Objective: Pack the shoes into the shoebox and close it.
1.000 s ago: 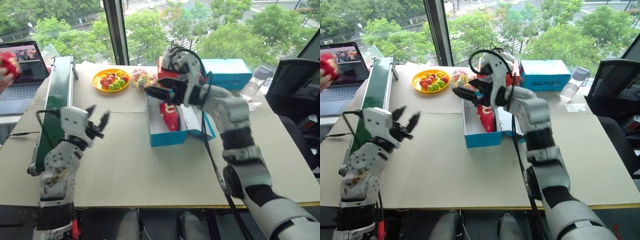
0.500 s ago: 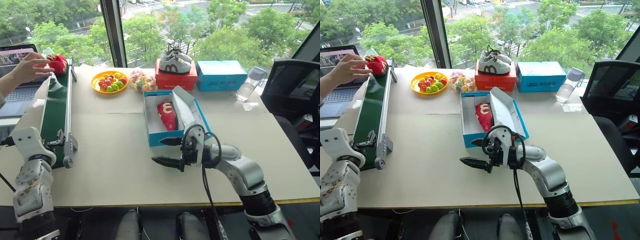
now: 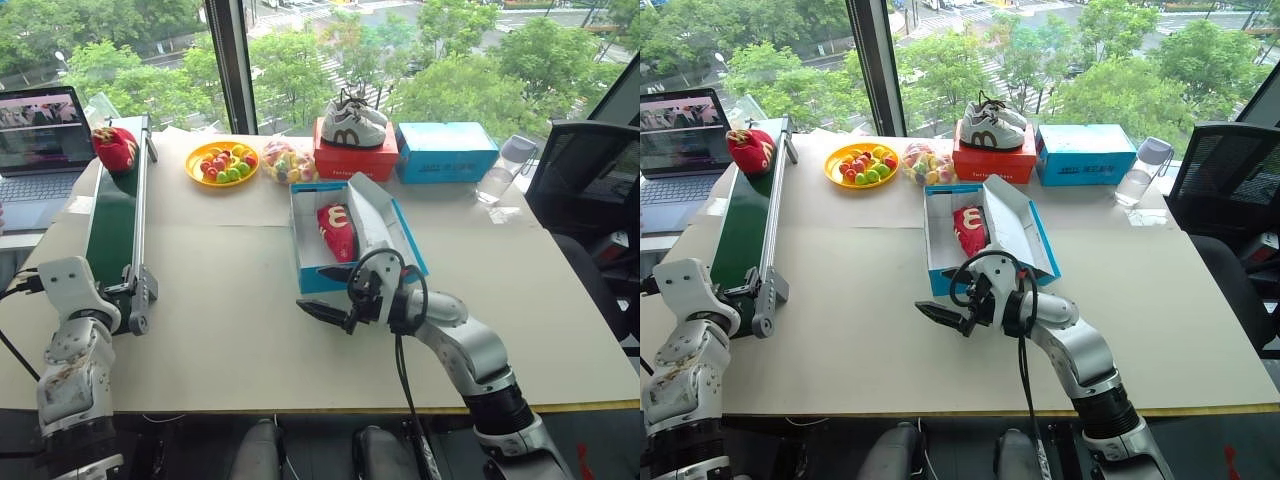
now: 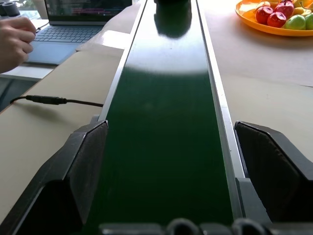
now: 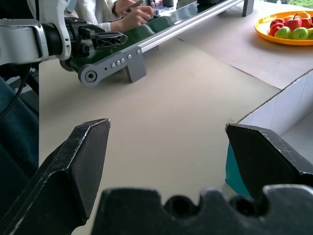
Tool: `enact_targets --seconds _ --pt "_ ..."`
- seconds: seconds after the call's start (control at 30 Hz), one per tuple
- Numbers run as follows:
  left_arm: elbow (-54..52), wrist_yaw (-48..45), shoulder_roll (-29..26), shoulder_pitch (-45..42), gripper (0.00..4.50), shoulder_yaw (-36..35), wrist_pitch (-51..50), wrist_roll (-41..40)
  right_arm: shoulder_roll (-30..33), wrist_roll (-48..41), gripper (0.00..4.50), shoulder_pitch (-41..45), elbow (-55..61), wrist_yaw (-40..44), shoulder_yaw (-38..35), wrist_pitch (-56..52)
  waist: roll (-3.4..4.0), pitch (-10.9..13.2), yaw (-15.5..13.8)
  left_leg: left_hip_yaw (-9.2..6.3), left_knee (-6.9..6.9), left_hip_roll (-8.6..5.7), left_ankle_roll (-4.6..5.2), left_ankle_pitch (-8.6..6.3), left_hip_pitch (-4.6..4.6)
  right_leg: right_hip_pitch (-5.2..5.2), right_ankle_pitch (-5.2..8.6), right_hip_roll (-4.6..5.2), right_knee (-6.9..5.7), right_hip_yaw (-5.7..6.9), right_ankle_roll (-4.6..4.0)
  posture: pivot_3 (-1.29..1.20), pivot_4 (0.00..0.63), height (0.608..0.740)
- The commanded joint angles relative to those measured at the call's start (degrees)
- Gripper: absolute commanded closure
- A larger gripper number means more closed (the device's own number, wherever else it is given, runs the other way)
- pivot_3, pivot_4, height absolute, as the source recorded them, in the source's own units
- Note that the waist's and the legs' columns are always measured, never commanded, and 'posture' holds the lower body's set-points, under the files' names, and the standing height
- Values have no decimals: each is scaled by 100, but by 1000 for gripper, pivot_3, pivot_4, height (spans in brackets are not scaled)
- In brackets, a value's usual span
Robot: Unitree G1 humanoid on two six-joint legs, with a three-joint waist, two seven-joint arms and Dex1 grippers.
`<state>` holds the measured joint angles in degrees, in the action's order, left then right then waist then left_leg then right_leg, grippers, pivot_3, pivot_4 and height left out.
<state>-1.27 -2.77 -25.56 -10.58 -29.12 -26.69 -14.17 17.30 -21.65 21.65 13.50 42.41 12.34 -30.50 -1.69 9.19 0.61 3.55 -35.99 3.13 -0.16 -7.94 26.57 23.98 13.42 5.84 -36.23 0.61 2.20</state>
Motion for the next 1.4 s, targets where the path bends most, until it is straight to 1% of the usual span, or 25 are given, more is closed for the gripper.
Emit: enact_targets --seconds 0.03,0.4,0.57,0.7,1.07,1.4 --pt "18 2 -118 -90 56 21 41 71 -13 -73 0 -43 200 -28 -40 13 0 0 3 0 0 0 0 0 0 0 0 0 0 0 0 0 150 740" --pt "175 -27 -135 -210 56 106 55 113 131 134 0 -202 331 169 212 329 -1 0 3 0 1 0 1 0 0 -5 0 0 0 0 0 0 150 740" --pt "240 -43 -155 -267 56 89 50 104 313 477 0 -258 419 336 458 876 -1 0 4 1 1 0 1 0 0 -5 0 0 -1 0 0 0 150 740" --pt "288 -31 -186 -279 56 93 46 130 340 588 0 -283 367 335 478 1035 -2 -1 4 1 0 0 1 0 0 -5 0 0 -1 0 1 0 150 740" --pt "416 1 -285 -255 56 87 44 188 307 644 0 -299 313 313 431 1040 -3 -2 3 1 0 0 0 1 0 -5 0 0 -1 0 0 0 150 740" --pt "628 166 -251 -328 56 25 -245 185 303 646 0 -272 326 281 411 993 -4 -3 -1 0 0 0 0 1 -1 -4 0 0 -2 1 1 0 150 740"
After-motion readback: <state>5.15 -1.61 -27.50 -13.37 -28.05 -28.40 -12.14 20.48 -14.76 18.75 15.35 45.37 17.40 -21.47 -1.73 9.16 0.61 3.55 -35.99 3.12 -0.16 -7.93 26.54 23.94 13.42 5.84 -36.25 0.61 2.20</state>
